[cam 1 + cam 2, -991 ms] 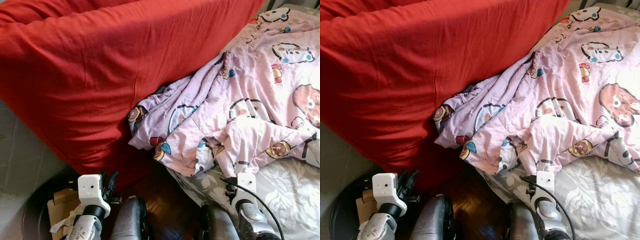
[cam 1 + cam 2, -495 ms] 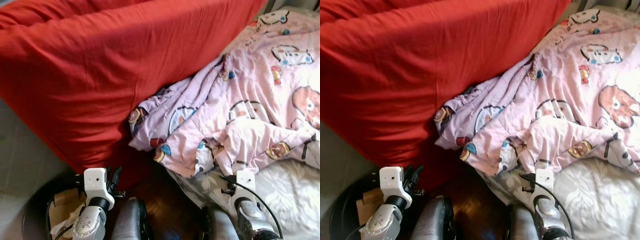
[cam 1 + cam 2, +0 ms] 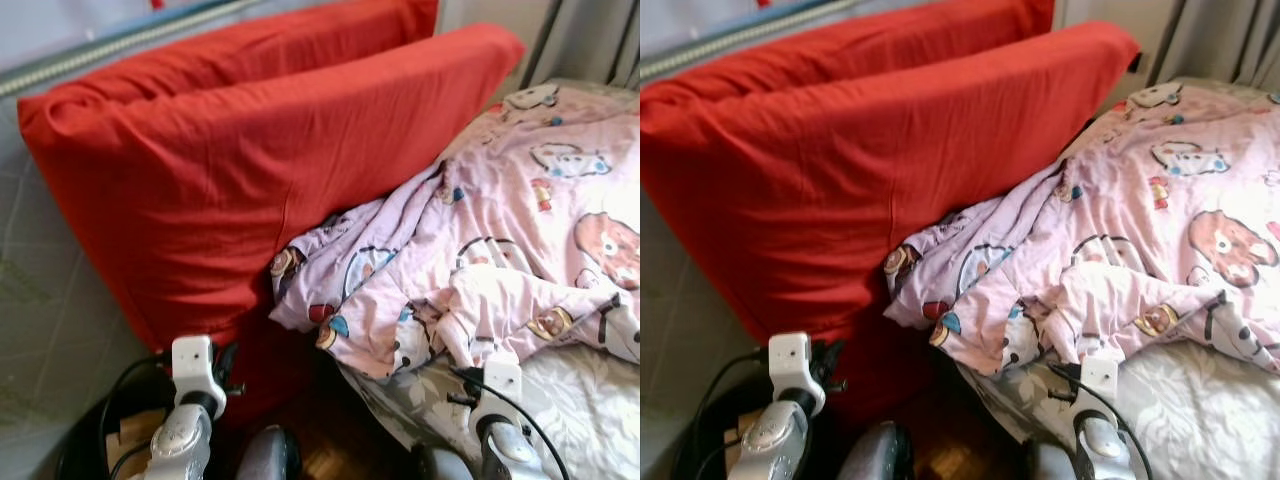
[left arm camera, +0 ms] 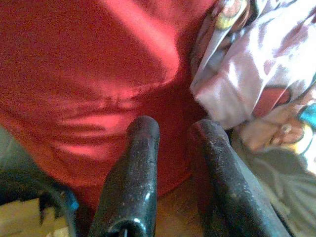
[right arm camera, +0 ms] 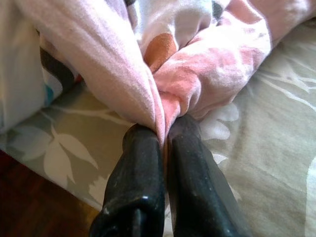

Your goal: Clean up the room

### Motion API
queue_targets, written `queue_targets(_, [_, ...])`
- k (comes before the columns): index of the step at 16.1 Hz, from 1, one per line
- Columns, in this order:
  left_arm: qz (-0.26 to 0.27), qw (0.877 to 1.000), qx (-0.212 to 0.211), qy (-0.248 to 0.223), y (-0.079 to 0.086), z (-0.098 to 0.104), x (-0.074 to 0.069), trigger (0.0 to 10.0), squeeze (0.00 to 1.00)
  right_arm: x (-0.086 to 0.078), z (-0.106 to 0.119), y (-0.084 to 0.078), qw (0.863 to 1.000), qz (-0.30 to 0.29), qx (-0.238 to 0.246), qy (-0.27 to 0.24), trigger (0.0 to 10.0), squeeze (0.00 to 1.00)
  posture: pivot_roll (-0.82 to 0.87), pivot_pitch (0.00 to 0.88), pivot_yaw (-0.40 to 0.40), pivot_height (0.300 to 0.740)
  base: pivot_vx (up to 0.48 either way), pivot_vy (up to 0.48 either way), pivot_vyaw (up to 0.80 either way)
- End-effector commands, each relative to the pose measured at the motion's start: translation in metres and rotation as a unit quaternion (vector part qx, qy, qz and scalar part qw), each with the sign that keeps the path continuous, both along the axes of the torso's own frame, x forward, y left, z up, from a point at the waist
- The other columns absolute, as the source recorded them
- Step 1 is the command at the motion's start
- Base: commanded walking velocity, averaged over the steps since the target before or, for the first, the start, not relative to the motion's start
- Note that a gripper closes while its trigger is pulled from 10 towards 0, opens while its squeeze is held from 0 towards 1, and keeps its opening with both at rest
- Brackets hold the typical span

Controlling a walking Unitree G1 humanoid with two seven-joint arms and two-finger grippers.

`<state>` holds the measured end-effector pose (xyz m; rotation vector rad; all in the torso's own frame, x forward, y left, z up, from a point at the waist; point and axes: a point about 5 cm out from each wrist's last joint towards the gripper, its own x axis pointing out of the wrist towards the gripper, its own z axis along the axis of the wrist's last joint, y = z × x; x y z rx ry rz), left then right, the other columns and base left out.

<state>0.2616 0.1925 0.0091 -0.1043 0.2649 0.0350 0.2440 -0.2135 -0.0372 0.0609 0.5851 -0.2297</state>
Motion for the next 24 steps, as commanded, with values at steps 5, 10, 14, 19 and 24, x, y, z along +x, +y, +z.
queue_targets(5, [0.014, 1.0, -0.001, 0.018, 0.006, -0.011, 0.0, 10.0, 0.0, 0.011, 0.016, -0.003, 0.996, -0.016, 0.021, -0.085, 10.0, 0.0, -0.06, 0.0, 0.101, 0.641, 0.0, 0.0, 0.0])
queue_targets(10, [0.044, 0.995, 0.004, 0.085, 0.016, -0.037, -0.02, 10.0, 0.0, 0.029, 0.031, -0.001, 0.994, -0.001, 0.02, -0.11, 10.0, 0.0, -0.05, 0.0, 0.072, 0.706, 0.0, 0.0, 0.0])
queue_targets(14, [0.06, 0.989, 0.005, 0.134, 0.024, -0.05, -0.033, 10.0, 0.0, 0.033, 0.033, 0.001, 0.993, -0.001, 0.021, -0.113, 10.0, 0.0, -0.04, 0.0, 0.077, 0.74, 0.0, 0.0, 0.0])
queue_targets(19, [0.055, 0.978, 0.004, 0.203, 0.02, -0.07, -0.056, 10.0, 0.0, 0.026, 0.028, 0.001, 0.994, 0.007, 0.012, -0.108, 10.0, 0.0, -0.07, 0.0, 0.072, 0.74, 0.0, 0.0, 0.0])
queue_targets(24, [0.066, 0.97, -0.019, 0.232, 0.004, -0.08, -0.066, 10.0, 0.0, 0.019, 0.026, -0.014, 0.995, 0.028, -0.027, -0.092, 10.0, 0.0, -0.07, 0.0, 0.026, 0.74, 0.0, 0.0, 0.0])
